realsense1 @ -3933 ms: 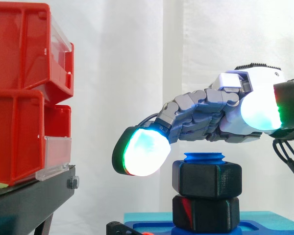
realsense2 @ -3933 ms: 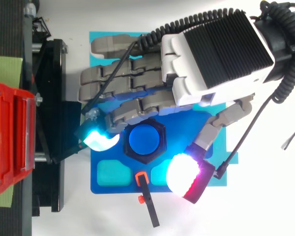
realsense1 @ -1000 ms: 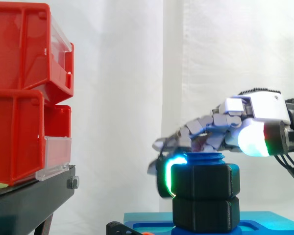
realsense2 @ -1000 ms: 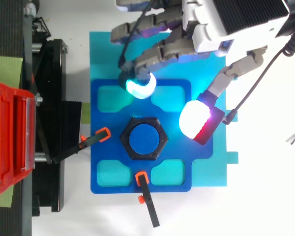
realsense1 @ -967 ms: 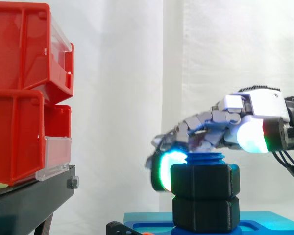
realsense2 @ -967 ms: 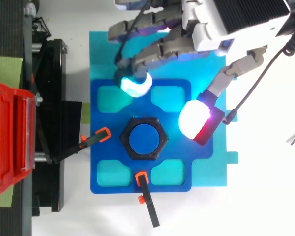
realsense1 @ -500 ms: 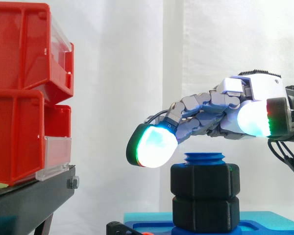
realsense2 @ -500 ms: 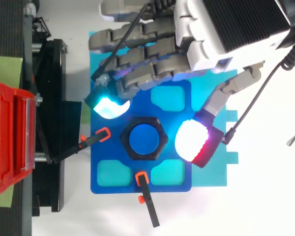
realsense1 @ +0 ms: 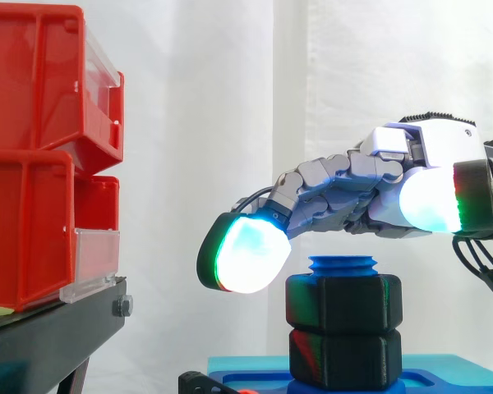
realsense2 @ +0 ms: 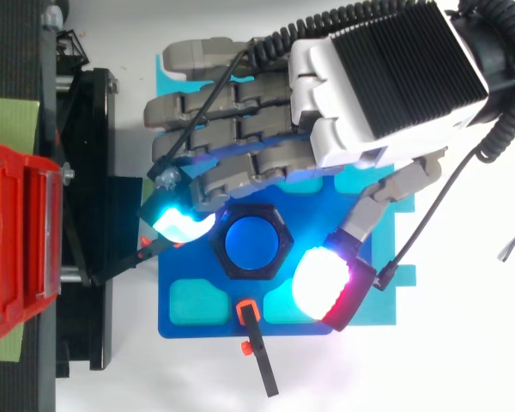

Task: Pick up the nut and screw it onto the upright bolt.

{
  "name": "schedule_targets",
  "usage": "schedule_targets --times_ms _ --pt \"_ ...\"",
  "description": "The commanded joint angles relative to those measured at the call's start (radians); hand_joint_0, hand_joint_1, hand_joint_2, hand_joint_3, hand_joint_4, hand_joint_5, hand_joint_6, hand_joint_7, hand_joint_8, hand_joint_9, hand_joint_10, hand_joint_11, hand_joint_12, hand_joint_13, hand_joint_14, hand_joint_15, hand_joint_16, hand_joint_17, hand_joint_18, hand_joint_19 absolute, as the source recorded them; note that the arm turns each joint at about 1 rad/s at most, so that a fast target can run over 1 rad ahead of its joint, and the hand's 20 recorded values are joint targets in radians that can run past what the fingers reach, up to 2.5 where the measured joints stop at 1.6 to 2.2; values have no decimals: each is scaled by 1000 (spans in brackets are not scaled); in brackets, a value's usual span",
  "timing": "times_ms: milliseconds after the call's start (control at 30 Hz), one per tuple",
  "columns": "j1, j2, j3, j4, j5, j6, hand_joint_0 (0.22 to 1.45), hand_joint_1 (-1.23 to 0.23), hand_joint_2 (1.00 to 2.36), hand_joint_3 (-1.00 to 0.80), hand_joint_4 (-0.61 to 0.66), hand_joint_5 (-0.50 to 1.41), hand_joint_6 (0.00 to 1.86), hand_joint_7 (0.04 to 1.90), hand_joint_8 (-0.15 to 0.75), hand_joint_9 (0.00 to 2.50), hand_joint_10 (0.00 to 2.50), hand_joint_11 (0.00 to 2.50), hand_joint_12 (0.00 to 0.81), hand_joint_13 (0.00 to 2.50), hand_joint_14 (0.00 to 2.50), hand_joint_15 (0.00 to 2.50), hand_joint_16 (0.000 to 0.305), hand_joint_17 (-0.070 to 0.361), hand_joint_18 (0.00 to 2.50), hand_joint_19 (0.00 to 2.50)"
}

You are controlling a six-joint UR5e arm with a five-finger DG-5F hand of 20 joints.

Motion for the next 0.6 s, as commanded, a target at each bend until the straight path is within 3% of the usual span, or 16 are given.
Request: schedule_targets --times_ms 0,167,567 --pt "4 1 0 -1 2 0 421 -329 1000 -500 130 -199 501 578 229 317 0 0 371 2 0 0 49 110 0 0" --pt "8 1 -20 11 3 -1 422 -330 1000 -500 138 -193 501 596 235 322 0 0 371 11 0 0 49 110 0 0" --pt "12 -10 -20 20 9 0 426 -333 1000 -500 163 -176 501 666 248 354 0 0 372 46 0 0 48 108 0 0"
